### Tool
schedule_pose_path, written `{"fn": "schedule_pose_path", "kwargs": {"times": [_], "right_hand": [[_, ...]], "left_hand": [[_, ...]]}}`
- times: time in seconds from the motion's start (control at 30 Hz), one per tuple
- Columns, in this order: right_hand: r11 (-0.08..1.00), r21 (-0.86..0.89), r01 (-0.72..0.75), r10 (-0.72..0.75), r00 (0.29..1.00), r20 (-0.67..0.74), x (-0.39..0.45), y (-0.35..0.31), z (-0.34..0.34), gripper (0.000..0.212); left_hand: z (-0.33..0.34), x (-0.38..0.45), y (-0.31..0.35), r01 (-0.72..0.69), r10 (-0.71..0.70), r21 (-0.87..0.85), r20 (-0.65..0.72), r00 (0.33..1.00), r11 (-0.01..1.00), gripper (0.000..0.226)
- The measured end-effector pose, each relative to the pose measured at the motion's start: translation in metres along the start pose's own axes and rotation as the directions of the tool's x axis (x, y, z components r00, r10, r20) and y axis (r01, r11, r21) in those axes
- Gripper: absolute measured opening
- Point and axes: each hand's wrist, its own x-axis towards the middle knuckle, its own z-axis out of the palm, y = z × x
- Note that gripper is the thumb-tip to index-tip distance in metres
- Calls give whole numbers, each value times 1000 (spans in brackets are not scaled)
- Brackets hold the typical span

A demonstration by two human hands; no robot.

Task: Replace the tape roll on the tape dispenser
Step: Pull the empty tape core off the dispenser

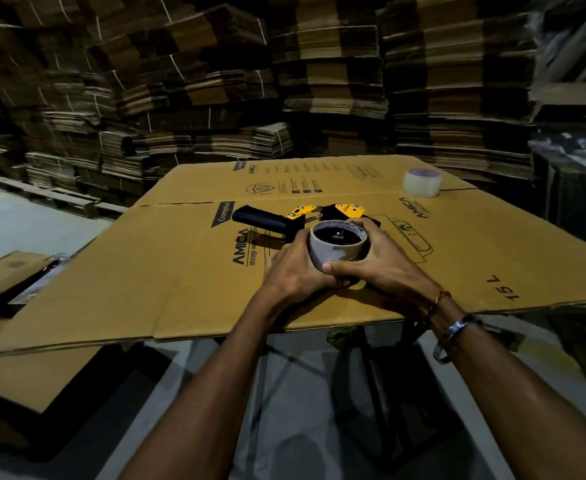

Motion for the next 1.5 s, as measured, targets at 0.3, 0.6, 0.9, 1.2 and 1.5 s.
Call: {"fn": "schedule_pose_path", "kwargs": {"times": [0.3,0.6,0.9,1.2,1.5], "right_hand": [[995,-91,50,-54,998,-42,1,1,2,102],[997,67,23,-21,999,-33,0,5,0,90],[989,137,51,-44,998,-54,-4,1,0,62],[997,-45,59,-63,992,-108,-1,-1,4,91],[985,-153,79,-103,982,-156,-8,-11,7,72]], "left_hand": [[-2,1,-1,-28,28,19,22,999,999,113],[-1,3,-1,-14,13,8,42,999,1000,107],[-2,5,-6,26,-19,-153,48,999,988,105],[-1,7,-9,42,-35,-130,58,998,991,111],[2,8,-8,23,-22,-36,51,998,999,110]]}}
